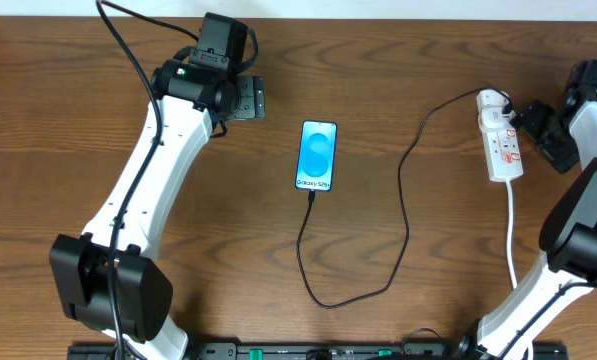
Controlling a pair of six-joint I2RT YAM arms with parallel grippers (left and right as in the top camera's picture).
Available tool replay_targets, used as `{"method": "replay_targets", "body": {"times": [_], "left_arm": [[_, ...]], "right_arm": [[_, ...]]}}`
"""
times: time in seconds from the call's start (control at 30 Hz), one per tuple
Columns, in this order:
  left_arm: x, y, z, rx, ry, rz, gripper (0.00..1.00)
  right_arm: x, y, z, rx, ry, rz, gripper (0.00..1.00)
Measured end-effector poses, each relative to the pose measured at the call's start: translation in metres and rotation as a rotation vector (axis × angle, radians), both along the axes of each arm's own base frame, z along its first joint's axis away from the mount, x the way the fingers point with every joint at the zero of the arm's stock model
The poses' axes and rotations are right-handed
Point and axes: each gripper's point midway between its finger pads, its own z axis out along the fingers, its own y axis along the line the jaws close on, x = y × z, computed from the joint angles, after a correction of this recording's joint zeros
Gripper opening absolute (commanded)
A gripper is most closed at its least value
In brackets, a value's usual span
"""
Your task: Plug charger to phone and switch on socket
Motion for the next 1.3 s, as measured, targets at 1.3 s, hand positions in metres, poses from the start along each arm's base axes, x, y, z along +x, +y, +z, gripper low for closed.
{"method": "replay_targets", "body": {"times": [1.3], "left_arm": [[0.0, 0.0, 0.0, 0.0, 0.0, 0.0, 0.87]], "right_arm": [[-0.004, 0.01, -0.019, 0.106, -0.041, -0.071, 0.99]]}}
